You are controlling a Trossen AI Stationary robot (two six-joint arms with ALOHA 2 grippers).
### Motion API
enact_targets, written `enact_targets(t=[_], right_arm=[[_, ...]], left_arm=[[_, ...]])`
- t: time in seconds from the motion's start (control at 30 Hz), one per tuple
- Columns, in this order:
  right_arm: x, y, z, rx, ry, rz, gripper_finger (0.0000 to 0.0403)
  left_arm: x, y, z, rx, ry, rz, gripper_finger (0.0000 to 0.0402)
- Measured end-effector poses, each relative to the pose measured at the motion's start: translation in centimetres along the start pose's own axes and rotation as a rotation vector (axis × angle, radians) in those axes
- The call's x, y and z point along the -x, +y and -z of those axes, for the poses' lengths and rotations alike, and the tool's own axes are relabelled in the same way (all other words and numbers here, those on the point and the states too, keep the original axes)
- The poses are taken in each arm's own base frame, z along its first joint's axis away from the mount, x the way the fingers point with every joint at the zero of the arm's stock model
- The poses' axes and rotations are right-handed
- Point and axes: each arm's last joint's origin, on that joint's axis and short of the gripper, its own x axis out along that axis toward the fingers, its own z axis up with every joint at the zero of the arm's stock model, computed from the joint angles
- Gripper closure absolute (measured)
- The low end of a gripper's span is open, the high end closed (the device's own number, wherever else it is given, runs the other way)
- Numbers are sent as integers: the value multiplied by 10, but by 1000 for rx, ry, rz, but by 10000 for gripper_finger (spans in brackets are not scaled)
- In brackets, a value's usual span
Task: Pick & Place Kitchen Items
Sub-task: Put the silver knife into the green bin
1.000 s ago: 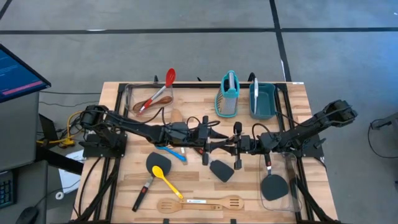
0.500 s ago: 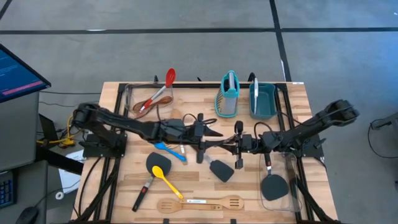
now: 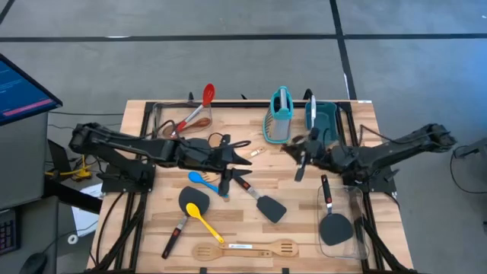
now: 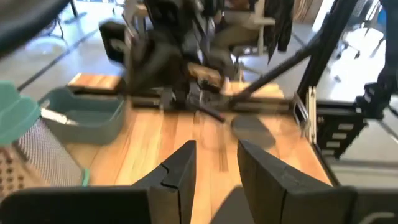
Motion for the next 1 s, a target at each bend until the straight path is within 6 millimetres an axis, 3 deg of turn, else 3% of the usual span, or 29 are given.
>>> enact_targets(t=[0.37,0.7,1.0], right_arm=[[26,-62,-4,-74,81,346,389],[24,-107,25,-201,299,674,389],[14,-139,47,-320,493,758,389]], left_arm=[[6,1,9,-19,107,-7,298],[6,1,9,-21,114,-9,298],[6,1,10,-21,115,-9,298]])
